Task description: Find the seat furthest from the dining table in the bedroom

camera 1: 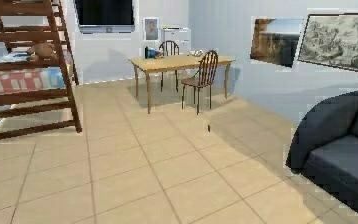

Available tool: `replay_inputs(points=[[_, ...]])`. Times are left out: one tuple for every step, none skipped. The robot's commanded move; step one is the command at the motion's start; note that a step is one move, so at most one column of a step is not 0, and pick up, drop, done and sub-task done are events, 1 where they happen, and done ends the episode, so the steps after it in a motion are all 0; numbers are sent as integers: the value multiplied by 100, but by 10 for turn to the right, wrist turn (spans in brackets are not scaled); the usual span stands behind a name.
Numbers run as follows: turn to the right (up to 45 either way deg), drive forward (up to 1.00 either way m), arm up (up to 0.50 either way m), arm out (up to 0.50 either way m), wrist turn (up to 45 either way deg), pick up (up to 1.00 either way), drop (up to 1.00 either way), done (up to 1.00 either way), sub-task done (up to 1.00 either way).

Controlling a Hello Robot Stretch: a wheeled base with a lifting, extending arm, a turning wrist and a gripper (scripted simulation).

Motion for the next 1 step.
replay_inputs(points=[[0,100,0,0,0,0,0,0,0]])
